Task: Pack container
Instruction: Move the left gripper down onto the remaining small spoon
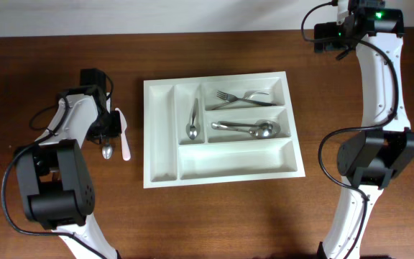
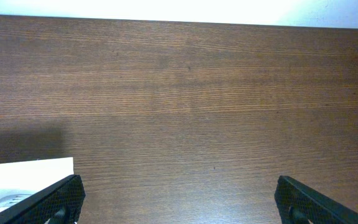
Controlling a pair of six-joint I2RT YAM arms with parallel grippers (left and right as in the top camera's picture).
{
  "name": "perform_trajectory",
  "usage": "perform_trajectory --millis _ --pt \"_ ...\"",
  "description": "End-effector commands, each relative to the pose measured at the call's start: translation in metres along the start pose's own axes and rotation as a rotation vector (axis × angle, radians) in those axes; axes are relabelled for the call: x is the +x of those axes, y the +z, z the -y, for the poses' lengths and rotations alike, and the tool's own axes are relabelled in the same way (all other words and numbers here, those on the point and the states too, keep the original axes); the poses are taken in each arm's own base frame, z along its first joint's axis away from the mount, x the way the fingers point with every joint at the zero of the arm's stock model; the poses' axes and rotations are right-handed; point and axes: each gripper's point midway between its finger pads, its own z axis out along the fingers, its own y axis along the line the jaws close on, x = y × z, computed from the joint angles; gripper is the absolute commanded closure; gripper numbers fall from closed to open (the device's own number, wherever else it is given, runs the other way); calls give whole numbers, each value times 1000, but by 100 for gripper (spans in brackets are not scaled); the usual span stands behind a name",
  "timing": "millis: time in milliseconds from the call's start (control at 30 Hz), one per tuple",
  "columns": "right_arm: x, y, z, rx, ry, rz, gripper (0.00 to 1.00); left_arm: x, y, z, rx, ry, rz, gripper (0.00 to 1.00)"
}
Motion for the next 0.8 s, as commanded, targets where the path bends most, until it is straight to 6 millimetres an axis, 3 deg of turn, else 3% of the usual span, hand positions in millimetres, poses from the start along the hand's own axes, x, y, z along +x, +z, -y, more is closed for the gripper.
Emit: perform_trajectory --millis 0,333,500,767 --pt "-5 -7 6 18 18 20 1 8 9 1 14 35 -11 61" --pt "-5 -7 6 18 18 20 1 13 21 11 62 40 2 62" --pt "-5 -7 6 18 18 20 1 12 21 10 59 39 5 82" --pt "-5 -7 6 18 18 20 1 12 21 6 35 39 6 84"
